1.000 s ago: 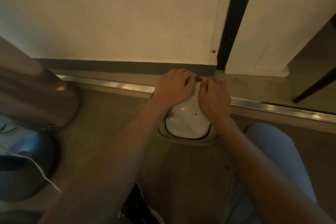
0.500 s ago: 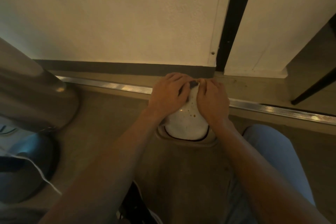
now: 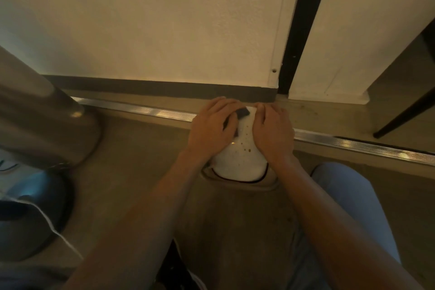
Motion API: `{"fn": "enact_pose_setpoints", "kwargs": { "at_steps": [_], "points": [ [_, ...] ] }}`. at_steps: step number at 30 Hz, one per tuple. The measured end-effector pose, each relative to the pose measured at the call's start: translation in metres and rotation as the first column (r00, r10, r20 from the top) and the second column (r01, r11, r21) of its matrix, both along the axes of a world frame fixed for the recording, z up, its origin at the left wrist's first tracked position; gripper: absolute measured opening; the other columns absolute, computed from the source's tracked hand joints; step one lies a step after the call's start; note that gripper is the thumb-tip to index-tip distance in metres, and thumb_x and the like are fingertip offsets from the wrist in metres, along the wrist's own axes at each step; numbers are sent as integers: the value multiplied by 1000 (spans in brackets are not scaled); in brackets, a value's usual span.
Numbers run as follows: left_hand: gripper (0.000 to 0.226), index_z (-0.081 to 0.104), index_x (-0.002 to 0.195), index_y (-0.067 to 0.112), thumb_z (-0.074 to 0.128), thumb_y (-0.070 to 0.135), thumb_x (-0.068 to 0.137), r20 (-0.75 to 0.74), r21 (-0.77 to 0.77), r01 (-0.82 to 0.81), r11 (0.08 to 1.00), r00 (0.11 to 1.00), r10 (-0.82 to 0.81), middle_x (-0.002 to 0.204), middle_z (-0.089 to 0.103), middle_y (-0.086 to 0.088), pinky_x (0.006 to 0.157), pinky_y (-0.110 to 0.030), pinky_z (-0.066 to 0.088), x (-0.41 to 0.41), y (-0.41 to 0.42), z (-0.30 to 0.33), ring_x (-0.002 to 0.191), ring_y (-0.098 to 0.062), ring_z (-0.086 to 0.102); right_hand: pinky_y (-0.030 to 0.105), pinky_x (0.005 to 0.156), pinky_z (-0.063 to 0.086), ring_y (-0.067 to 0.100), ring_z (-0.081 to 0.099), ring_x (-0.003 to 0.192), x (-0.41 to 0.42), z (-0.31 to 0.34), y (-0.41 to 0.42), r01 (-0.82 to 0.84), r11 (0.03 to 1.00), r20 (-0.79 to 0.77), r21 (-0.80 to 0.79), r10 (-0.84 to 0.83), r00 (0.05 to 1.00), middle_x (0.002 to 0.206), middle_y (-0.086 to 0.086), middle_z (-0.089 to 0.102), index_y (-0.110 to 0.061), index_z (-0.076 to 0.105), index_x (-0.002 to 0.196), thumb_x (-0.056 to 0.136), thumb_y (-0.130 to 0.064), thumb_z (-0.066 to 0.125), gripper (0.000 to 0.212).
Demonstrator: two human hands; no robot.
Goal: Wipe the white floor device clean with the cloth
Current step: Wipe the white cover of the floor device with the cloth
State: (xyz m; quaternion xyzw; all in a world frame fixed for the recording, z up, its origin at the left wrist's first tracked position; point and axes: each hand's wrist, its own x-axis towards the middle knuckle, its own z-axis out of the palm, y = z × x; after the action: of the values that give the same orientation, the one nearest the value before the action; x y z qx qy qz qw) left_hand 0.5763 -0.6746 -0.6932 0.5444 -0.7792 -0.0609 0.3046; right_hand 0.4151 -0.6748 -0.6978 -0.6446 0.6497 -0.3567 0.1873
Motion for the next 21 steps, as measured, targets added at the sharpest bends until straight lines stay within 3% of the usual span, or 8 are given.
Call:
{"fn": "enact_pose_setpoints", "kwargs": {
  "at_steps": [4, 7, 10, 12, 14, 17, 21],
  "points": [
    [40, 70, 114, 22, 36, 34, 97, -183, 320, -204, 925, 945, 272, 120, 66, 2, 95, -29, 44, 4, -16, 2, 112, -16, 58, 39, 88, 48, 23, 56, 98, -1, -4, -1, -2, 1000, -27, 14, 2, 1000, 101, 8, 65, -10, 66, 107, 105, -24, 36, 33],
    [34, 70, 103, 20, 39, 31, 98, -58, 495, -300, 815, 925, 376, 109, 68, -2, 81, -32, 42, -3, -40, 13, 103, -24, 60, 36, 87, 46, 21, 55, 96, -1, -2, -3, -6, 1000, -27, 10, 6, 1000, 100, 6, 65, -11, 66, 105, 104, -23, 35, 33],
    [33, 72, 107, 23, 41, 30, 97, 9, 299, -252, 920, 965, 261, 111, 69, 4, 87, -28, 43, -11, -29, 11, 105, -17, 60, 36, 88, 45, 22, 56, 96, 0, -2, -3, -5, 1000, -33, 8, 6, 999, 99, 7, 65, -10, 65, 105, 105, -22, 37, 31],
    [32, 72, 114, 21, 45, 24, 97, 6, 96, -124, 988, 992, 124, 118, 69, 5, 100, -24, 39, -12, -7, 7, 114, -15, 57, 39, 89, 47, 24, 57, 95, -1, -2, -2, -5, 1000, -26, -6, 5, 1000, 99, 10, 65, -8, 65, 105, 105, -21, 39, 30],
    [31, 69, 121, 14, 48, 17, 99, -6, -32, 8, 999, 1000, -9, 127, 66, 0, 113, -25, 33, -1, 7, -2, 124, -16, 51, 40, 88, 48, 24, 56, 95, -1, -1, -1, -6, 1000, -17, -12, 6, 1000, 97, 10, 65, -7, 65, 103, 105, -21, 39, 30],
    [32, 66, 126, 14, 45, 18, 102, -77, 14, -16, 1000, 997, 17, 136, 59, -1, 114, -32, 35, 18, 14, -12, 130, -17, 48, 31, 84, 43, 20, 54, 96, -2, -4, -2, -8, 1000, -18, 3, 8, 1000, 97, 7, 63, -10, 64, 103, 105, -24, 38, 30],
    [37, 69, 113, 26, 36, 29, 97, -96, 202, -177, 963, 975, 199, 122, 63, 5, 103, -34, 44, -3, -8, 3, 118, -15, 52, 28, 83, 42, 18, 54, 94, -3, -9, -5, -10, 1000, -14, 2, 10, 1000, 97, 4, 63, -12, 65, 104, 104, -25, 38, 31]
  ]
}}
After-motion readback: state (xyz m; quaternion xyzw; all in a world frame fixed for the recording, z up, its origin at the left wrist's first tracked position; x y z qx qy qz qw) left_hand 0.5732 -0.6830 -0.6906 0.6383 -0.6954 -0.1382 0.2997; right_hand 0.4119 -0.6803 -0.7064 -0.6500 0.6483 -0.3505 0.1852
